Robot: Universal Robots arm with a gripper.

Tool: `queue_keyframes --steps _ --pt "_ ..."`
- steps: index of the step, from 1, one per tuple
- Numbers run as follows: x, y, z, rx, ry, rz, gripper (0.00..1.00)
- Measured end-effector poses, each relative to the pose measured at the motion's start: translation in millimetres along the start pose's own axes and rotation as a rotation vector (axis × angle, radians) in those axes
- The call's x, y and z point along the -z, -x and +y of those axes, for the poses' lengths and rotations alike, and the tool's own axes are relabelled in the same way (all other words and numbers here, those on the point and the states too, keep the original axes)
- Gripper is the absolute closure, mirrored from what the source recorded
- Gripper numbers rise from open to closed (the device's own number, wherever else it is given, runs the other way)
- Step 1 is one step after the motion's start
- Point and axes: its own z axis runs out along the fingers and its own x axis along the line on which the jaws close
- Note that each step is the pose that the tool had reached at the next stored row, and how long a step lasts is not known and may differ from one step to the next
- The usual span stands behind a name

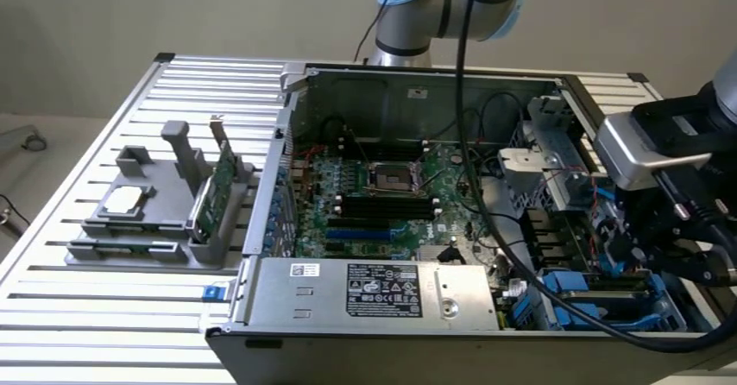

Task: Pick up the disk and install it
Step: 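Insert the second disk wire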

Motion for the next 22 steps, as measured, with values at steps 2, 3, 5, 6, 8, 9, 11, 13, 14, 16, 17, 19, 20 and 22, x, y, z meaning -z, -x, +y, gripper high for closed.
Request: queue_keyframes --steps 2,3,5,6,8,9,11,13,14,16,17,19,20,22 --pt "-2.6 -0.8 -0.3 0.000 -0.0006 -0.0019 0.89" --pt "-3.9 -1.2 -0.4 0.000 -0.0009 -0.0028 0.89" --pt "-6.4 -2.0 -0.8 0.000 -0.0015 -0.0050 0.89" --pt "-7.5 -2.4 -0.9 0.000 -0.0018 -0.0060 0.89" --pt "-9.6 -3.1 -1.3 -0.001 -0.0024 -0.0089 0.89" --pt "-10.5 -3.4 -1.5 -0.001 -0.0027 -0.0106 0.89" --pt "-12.5 -4.1 -2.0 -0.001 -0.0032 -0.0150 0.89" --pt "-13.8 -4.8 -2.3 -0.002 -0.0036 -0.0195 0.89" --pt "-14.4 -5.1 -2.3 -0.002 -0.0038 -0.0221 0.89" --pt "-15.8 -5.5 -2.4 -0.002 -0.0042 -0.0272 0.89" --pt "-16.4 -5.6 -2.4 -0.002 -0.0044 -0.0291 0.89" --pt "-16.8 -5.8 -2.4 -0.003 -0.0046 -0.0327 0.89" --pt "-16.5 -5.7 -2.6 -0.003 -0.0046 -0.0331 0.89" --pt "-10.1 -5.1 -3.4 -0.003 -0.0047 -0.0335 0.89"
